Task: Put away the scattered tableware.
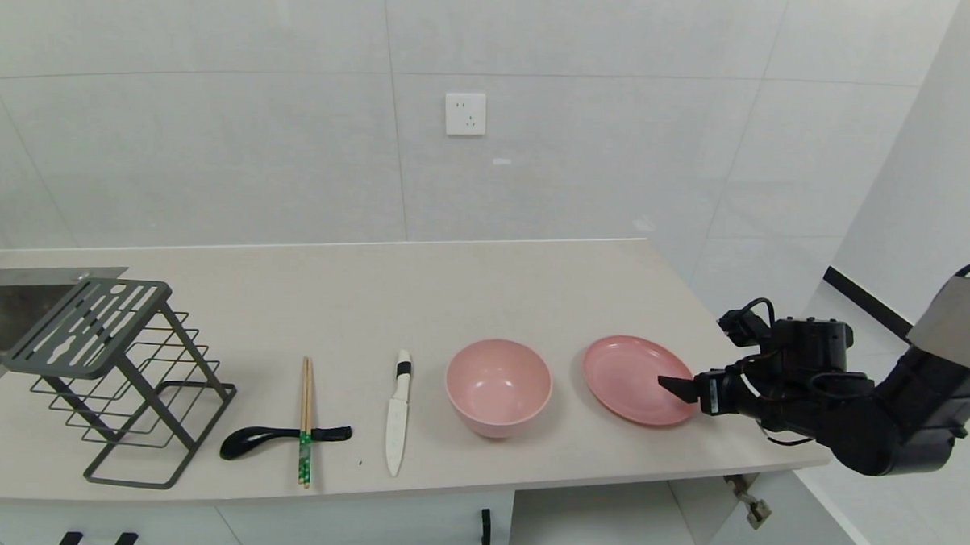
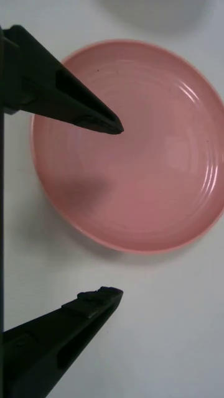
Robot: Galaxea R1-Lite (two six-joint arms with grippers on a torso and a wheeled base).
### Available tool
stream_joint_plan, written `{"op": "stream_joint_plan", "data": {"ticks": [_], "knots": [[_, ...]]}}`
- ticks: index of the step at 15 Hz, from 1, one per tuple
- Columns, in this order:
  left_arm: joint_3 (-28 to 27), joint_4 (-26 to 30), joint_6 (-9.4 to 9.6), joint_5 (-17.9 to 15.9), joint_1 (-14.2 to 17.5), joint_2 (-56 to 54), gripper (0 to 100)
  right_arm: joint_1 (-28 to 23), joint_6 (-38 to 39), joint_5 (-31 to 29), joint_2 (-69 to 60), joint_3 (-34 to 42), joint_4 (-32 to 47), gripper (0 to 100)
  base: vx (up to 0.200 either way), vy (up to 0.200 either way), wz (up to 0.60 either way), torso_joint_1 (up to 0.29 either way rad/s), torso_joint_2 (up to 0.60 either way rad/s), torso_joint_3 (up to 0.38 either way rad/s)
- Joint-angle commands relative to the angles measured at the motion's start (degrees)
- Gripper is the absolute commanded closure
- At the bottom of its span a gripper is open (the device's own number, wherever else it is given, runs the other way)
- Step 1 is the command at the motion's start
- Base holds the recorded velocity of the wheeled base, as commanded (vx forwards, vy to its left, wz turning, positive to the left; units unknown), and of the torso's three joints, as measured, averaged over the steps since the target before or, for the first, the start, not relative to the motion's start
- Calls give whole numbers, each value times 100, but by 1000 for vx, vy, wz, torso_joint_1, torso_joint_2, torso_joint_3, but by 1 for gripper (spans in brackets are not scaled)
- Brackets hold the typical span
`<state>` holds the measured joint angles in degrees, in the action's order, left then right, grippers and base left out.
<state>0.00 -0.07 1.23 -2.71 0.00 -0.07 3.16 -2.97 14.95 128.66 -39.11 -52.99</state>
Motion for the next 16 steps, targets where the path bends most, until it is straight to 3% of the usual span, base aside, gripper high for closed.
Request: {"op": "stream_joint_plan", "data": {"ticks": [1,12,13,16], "knots": [[0,-1,0,-2,0,7,0,1,7,0,239,-18,-159,0,0,0,0,0,0,0],[0,-1,-9,-2,0,7,0,326,78,-27,933,-440,-370,0,0,0,0,0,0,0],[0,-1,-9,-2,0,7,0,291,78,-159,1003,-475,-370,100,0,0,0,0,0,0],[0,-1,-9,-2,0,7,0,36,289,-264,1012,-686,-370,100,0,0,0,0,0,0]]}}
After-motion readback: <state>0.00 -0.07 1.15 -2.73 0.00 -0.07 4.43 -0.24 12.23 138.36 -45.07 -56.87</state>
